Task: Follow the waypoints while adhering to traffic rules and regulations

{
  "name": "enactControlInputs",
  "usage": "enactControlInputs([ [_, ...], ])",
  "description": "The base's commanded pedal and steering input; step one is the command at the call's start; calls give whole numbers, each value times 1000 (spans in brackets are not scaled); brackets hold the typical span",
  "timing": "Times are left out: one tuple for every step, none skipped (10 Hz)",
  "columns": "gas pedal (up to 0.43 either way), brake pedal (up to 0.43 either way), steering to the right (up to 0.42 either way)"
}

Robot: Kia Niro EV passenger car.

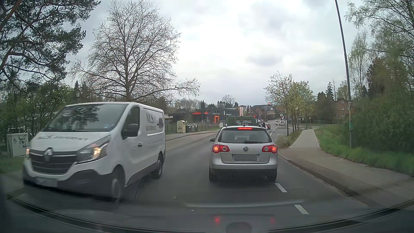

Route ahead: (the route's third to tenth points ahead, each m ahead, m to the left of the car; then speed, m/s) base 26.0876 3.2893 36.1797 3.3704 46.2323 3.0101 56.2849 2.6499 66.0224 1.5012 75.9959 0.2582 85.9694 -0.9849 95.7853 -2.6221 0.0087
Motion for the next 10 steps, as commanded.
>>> enactControlInputs([
  [0,0,20],
  [0,0,20],
  [0,0,20],
  [0,0,20],
  [0,0,20],
  [0,0,20],
  [0,0,20],
  [0,0,20],
  [0,0,19],
  [0,0,20],
])
